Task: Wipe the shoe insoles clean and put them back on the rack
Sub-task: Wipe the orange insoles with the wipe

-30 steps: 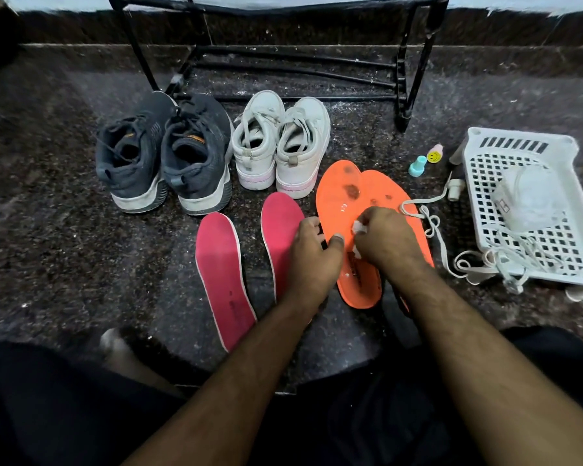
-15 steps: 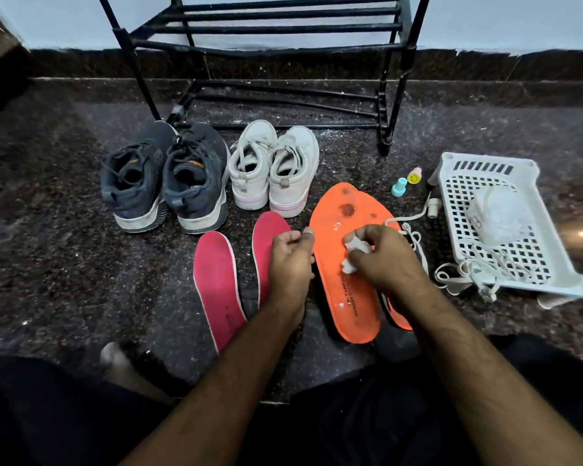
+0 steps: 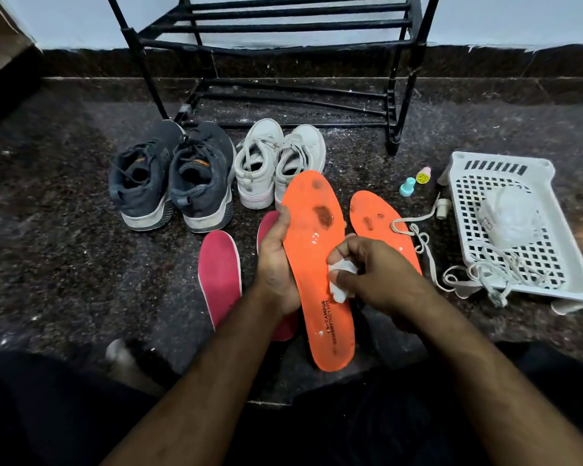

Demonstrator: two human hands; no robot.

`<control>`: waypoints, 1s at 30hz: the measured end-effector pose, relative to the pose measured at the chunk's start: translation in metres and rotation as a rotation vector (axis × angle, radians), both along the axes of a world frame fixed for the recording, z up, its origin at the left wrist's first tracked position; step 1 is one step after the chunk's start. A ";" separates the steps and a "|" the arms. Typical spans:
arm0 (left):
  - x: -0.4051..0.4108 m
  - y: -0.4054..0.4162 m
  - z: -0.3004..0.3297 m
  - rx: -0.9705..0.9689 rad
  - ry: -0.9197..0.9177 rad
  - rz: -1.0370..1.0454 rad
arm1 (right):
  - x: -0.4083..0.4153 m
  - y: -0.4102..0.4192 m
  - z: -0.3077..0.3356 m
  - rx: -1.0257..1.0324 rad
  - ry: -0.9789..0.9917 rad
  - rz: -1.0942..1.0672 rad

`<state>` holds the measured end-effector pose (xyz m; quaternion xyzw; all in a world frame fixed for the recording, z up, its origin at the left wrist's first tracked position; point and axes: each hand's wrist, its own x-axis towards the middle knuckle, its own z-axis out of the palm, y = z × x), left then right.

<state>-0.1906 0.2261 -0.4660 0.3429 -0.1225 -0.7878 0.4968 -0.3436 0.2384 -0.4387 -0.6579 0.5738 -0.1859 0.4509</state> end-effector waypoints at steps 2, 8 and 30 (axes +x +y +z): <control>-0.001 -0.002 -0.006 0.038 -0.049 0.018 | -0.005 -0.005 0.002 -0.055 0.085 -0.014; -0.002 -0.003 -0.015 0.049 -0.066 -0.001 | -0.020 -0.019 0.016 -0.312 0.222 -0.224; -0.009 0.001 -0.011 0.023 0.025 -0.038 | 0.017 -0.017 0.005 -0.410 0.024 -0.045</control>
